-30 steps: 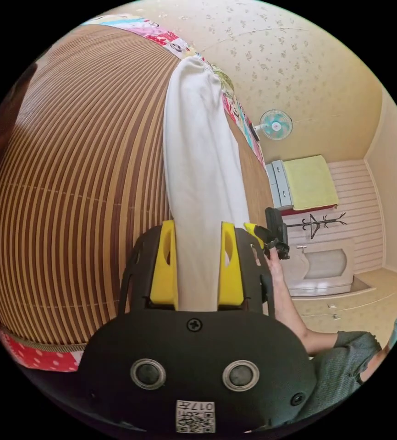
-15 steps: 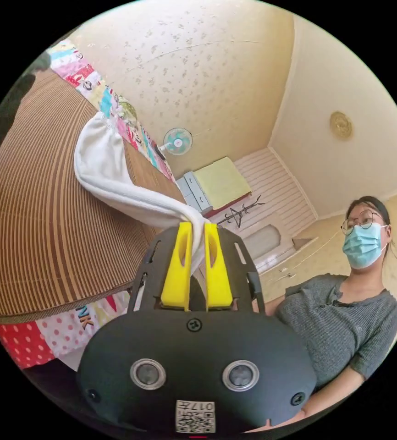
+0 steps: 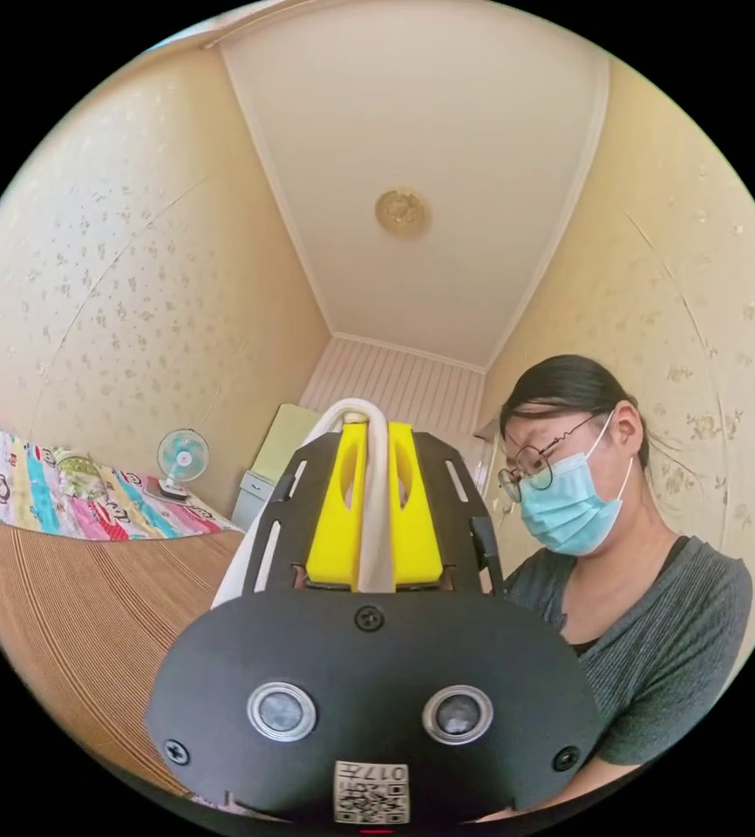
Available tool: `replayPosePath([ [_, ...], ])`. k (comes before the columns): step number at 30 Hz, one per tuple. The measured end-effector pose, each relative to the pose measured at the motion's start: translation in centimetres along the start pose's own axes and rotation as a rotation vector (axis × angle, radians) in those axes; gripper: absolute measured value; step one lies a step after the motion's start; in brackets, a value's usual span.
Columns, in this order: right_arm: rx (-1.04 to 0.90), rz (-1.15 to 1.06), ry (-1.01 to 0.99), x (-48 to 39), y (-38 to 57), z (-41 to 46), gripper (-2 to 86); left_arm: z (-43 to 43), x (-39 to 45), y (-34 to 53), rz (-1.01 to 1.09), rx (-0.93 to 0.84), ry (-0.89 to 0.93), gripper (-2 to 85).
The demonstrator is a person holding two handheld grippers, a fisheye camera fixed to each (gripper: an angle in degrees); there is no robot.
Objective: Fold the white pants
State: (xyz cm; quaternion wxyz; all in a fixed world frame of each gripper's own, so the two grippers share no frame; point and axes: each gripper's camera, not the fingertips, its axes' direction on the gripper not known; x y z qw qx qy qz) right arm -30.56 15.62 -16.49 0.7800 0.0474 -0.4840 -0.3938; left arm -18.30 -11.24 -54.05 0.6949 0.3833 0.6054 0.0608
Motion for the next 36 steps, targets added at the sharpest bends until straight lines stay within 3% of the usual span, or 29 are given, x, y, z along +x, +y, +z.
replayPosePath([
  [5,0.056,0.050,0.071,1.9,-2.6,2.6,0.5,2.6,-4.9,-2.3,-0.108,-0.025,-0.082,4.7],
  [9,0.027,0.254,0.172,13.1,-2.4,5.5,0.4,4.8,-13.9,-1.4,-0.200,-0.095,-0.290,4.6],
  [13,-0.090,0.312,0.493,24.2,-2.0,11.4,0.5,7.5,-23.4,0.2,-0.239,-0.257,-0.532,4.7],
  [18,-0.152,0.550,0.497,34.9,3.1,14.5,0.7,6.3,-31.3,8.3,-0.371,-0.428,-0.601,4.7],
  [23,-0.289,0.614,0.500,33.8,15.5,14.9,1.3,1.7,-32.0,23.8,-0.516,-0.540,-0.521,4.8],
  [28,-0.419,0.892,0.486,27.5,33.6,12.2,3.4,-3.4,-28.4,40.0,-0.793,-0.644,-0.579,5.1],
  [32,-0.434,1.060,0.651,24.8,37.8,9.0,5.2,-5.9,-29.3,41.8,-0.860,-0.571,-0.619,7.4],
  [36,-0.198,1.042,0.523,26.3,32.7,6.2,14.8,-5.0,-33.9,37.5,-0.762,-0.477,-0.643,16.7],
])
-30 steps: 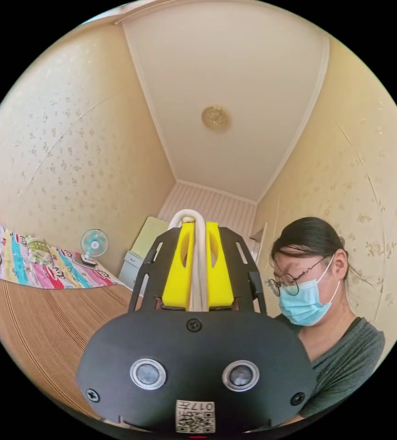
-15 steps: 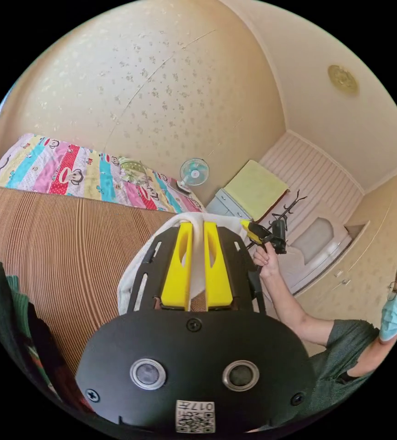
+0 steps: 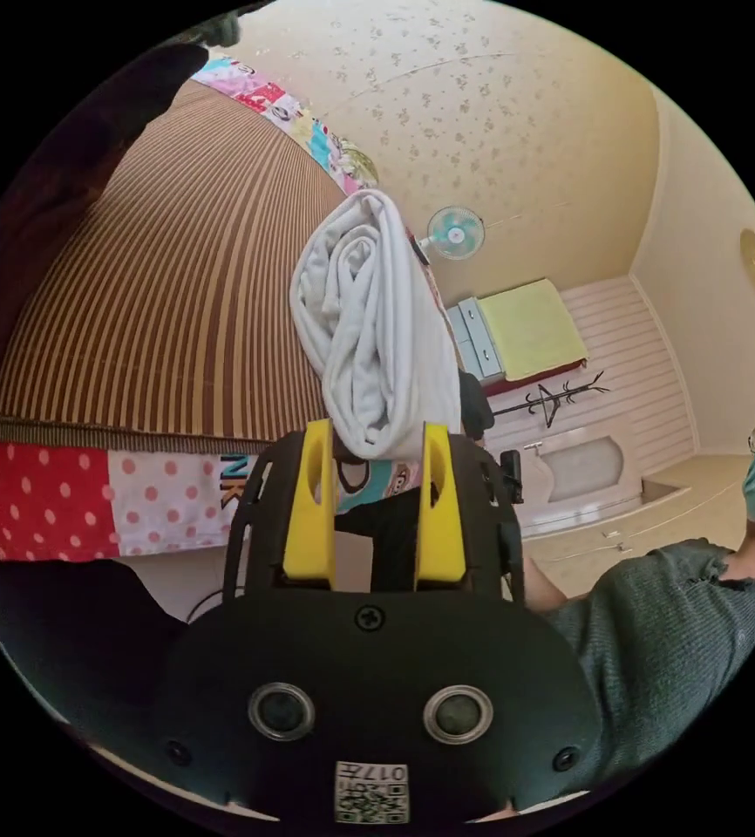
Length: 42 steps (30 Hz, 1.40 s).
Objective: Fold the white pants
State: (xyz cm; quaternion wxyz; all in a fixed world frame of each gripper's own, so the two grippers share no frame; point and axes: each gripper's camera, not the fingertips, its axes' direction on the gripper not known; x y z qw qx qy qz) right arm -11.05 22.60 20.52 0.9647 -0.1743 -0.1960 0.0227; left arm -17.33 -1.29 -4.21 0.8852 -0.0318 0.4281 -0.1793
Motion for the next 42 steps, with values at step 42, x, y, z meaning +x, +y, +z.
replayPosePath([
  [42,-0.065,-0.078,-0.904,-6.1,0.1,-18.1,23.2,9.9,11.2,10.1,-0.032,-0.485,0.406,10.0],
])
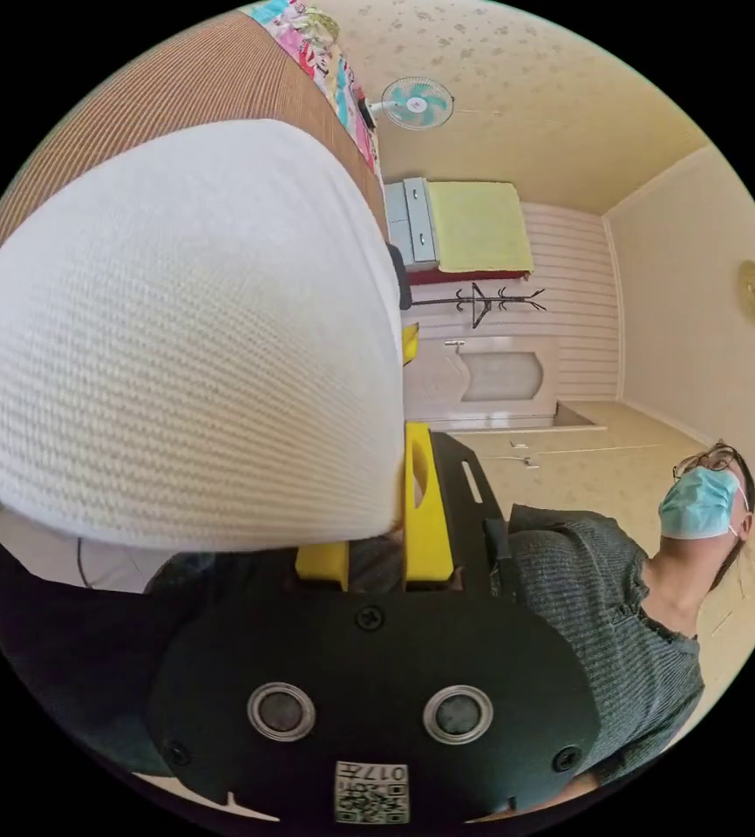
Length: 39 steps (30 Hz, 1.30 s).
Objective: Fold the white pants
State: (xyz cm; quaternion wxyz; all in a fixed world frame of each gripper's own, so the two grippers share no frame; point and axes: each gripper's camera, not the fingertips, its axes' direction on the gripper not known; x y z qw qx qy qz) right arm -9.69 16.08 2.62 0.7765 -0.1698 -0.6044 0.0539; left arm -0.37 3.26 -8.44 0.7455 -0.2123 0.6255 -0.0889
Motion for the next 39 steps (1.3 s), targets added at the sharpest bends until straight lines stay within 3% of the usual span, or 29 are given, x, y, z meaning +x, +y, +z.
replayPosePath([
  [5,-0.033,-0.261,0.070,-8.7,-6.0,-4.9,21.1,2.3,4.4,-0.2,0.102,-0.014,0.029,17.9],
  [10,0.124,-0.497,0.163,-19.2,-16.7,-18.1,19.5,2.4,5.3,0.5,0.080,0.002,-0.130,19.3],
  [14,0.260,-0.525,0.357,-24.4,-25.2,-28.1,18.7,2.1,3.5,1.6,-0.025,0.050,-0.135,18.7],
  [18,0.454,-0.297,0.488,-20.7,-32.3,-42.8,17.9,2.8,2.5,2.6,-0.105,0.099,-0.202,18.1],
  [20,0.669,0.023,0.693,-17.1,-31.2,-48.9,17.1,3.6,2.8,2.6,-0.112,0.107,-0.217,17.7],
  [21,0.829,0.283,0.897,-15.5,-29.0,-51.1,16.1,4.2,3.3,2.5,-0.106,0.105,-0.226,17.7],
  [22,0.891,0.395,1.135,-15.2,-27.6,-50.9,14.7,4.3,3.8,2.3,-0.099,0.105,-0.251,17.7],
  [24,0.855,0.297,1.424,-14.7,-27.4,-47.3,14.8,3.2,5.3,1.9,-0.069,0.149,-0.362,17.9],
  [28,0.822,0.077,1.690,-9.9,-25.4,-34.2,16.4,0.0,9.2,0.1,-0.010,0.306,-0.818,18.4],
  [31,0.616,-0.074,1.701,-2.7,-25.7,-23.4,17.4,0.3,9.3,-3.0,-0.022,0.373,-1.074,20.4],
  [34,0.347,-0.093,1.671,8.4,-28.4,-13.0,22.4,1.9,7.0,-6.1,-0.046,0.427,-1.181,25.2],
  [39,0.063,-0.073,1.599,25.3,-31.7,1.5,30.6,4.4,3.2,-8.1,-0.219,0.478,-1.270,26.9],
])
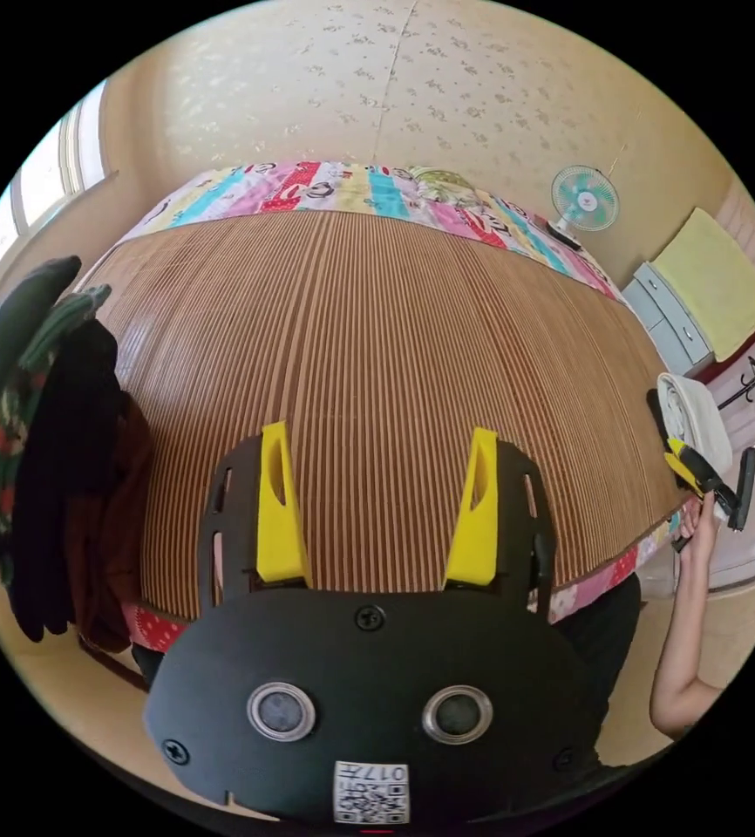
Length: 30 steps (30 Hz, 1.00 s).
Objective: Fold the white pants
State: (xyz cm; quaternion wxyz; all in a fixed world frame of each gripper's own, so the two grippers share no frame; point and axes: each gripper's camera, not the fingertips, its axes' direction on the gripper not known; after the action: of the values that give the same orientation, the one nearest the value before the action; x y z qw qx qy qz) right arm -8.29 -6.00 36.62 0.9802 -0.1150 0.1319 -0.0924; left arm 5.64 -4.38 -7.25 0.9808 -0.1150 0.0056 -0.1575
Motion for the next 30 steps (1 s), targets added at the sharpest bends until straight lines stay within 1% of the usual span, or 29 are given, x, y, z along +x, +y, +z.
replayPosePath([
  [1,-0.037,-0.034,0.011,-3.0,-0.1,3.3,31.7,0.5,0.6,0.5,-0.012,-0.006,-0.016,27.1],
  [2,-0.050,-0.048,0.021,-4.3,0.0,4.9,31.8,0.7,1.0,0.8,-0.006,-0.007,-0.030,27.1],
  [4,-0.083,-0.080,0.063,-8.0,0.7,10.0,32.0,1.2,3.1,1.8,0.061,0.021,-0.117,27.4],
  [6,-0.105,-0.070,0.099,-8.9,1.2,13.2,31.9,2.3,4.1,2.3,0.103,0.008,-0.150,27.8],
  [7,-0.122,-0.051,0.112,-8.8,1.5,15.1,31.6,3.6,4.4,2.5,0.114,-0.042,-0.147,28.0],
  [8,-0.130,-0.038,0.119,-8.6,1.7,16.1,31.4,4.0,4.3,2.7,0.097,-0.048,-0.134,28.3],
  [9,-0.112,-0.034,0.162,-8.5,2.2,17.3,30.3,3.6,4.1,3.2,0.074,0.003,-0.111,28.8],
  [10,-0.084,-0.043,0.225,-8.6,2.7,18.2,28.7,3.6,4.3,3.4,0.066,0.010,-0.115,29.0],
  [11,-0.081,-0.052,0.252,-8.6,3.0,18.9,28.3,3.7,4.5,3.5,0.068,0.011,-0.122,29.1],
  [13,-0.044,-0.096,0.368,-9.3,4.9,21.3,27.3,3.6,5.0,3.9,0.077,0.029,-0.127,29.2],
  [15,-0.034,-0.114,0.380,-9.3,5.9,21.9,26.9,3.4,4.8,4.0,0.068,0.033,-0.106,29.1],
  [18,-0.037,-0.096,0.337,-7.7,7.1,22.2,26.3,3.4,5.0,4.0,0.074,0.028,-0.109,29.1],
  [30,-0.043,-0.099,0.356,-4.6,11.9,21.9,25.5,3.7,3.8,2.7,0.075,0.027,-0.115,29.1],
])
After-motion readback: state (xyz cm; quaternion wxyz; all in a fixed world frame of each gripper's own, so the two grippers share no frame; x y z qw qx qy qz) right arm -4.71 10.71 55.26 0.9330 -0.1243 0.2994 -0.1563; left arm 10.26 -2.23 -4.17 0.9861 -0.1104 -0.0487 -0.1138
